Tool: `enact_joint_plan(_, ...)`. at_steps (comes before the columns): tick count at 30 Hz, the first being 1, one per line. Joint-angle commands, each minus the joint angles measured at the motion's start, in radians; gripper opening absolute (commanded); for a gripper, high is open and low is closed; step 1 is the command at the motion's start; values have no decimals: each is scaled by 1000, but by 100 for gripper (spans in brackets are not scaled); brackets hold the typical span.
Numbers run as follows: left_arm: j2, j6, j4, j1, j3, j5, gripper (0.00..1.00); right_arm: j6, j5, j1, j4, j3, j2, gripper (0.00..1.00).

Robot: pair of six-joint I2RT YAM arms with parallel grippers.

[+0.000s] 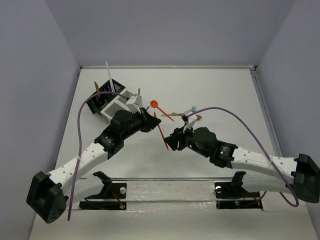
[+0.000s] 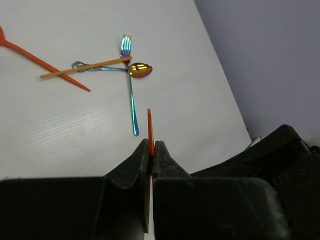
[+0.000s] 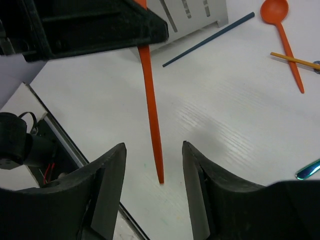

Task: Sort the eating utensils into containers

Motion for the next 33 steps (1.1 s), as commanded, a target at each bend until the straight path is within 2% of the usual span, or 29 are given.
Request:
enact_joint_plan(1, -54, 100, -86, 7, 117, -140, 6, 8, 21, 9, 57, -43, -88, 60)
enact_joint_plan(2, -56, 123, -106, 18, 133, -157, 6, 11, 21, 9, 56, -51, -101, 67)
enact_joint_plan(5, -74, 166, -181, 69, 191, -235, 5, 8, 36, 9, 33, -72, -157, 73)
enact_joint_plan(7, -74, 181, -206, 109, 249, -275, 6, 6, 53, 9, 16, -92, -195, 73)
enact_joint_plan(13, -42, 258, -246, 334, 416, -382, 6, 9, 117, 9, -54, -141, -267, 72)
enact_joint_plan(15, -17, 270, -231, 407, 441, -426, 6, 25, 137, 9, -71, -161, -289, 72)
enact_joint_plan(20, 62, 337, -143, 486, 473, -612, 6, 37, 145, 9, -99, -192, -332, 71)
enact_joint_plan(25, 173, 339, -107, 628, 521, -634, 6, 29, 157, 9, -111, -203, -342, 71)
enact_joint_plan(33, 300, 425, -28, 659, 541, -763, 6, 29, 165, 9, -99, -210, -310, 71)
